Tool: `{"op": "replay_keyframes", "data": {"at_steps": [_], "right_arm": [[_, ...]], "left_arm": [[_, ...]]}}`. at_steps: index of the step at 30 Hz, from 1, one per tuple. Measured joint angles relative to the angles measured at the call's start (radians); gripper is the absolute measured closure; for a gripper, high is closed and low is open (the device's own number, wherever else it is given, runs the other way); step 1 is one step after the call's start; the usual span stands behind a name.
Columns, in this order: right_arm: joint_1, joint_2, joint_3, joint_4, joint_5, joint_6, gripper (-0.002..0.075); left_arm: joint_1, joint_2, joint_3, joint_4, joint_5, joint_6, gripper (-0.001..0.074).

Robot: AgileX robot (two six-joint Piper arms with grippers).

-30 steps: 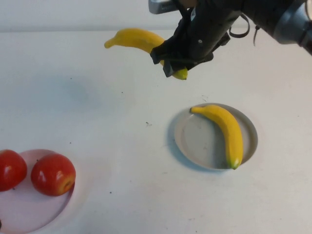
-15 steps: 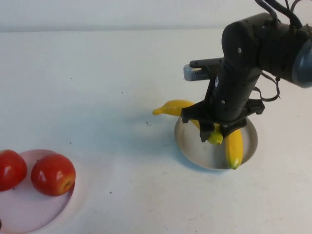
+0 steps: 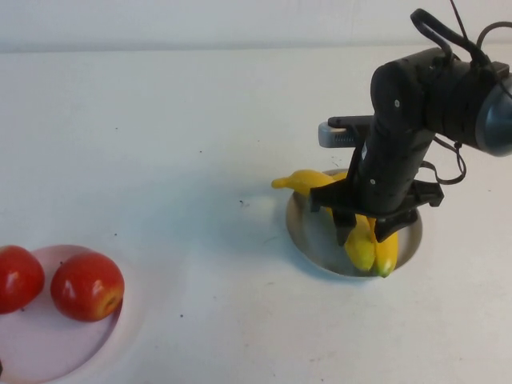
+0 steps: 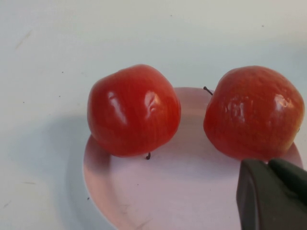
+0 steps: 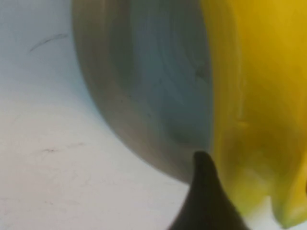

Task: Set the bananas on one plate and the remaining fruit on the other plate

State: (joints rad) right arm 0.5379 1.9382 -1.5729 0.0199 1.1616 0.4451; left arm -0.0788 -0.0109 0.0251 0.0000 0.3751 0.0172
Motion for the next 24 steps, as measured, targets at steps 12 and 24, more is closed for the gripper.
{"op": "replay_keyframes", "data": {"at_steps": [12,24], "right_arm": [[0.0,-0.025,-0.027,0.081,0.055,-0.008,0.0323],[0.0,-0.306,0.064,0.09,0.061,-0.216,0.0728]], "left_arm": [[0.0,0.0,0.0,0.0,0.0,0.0,0.0733],[0.0,0.0,0.0,0.0,0.0,0.0,0.0733]]}}
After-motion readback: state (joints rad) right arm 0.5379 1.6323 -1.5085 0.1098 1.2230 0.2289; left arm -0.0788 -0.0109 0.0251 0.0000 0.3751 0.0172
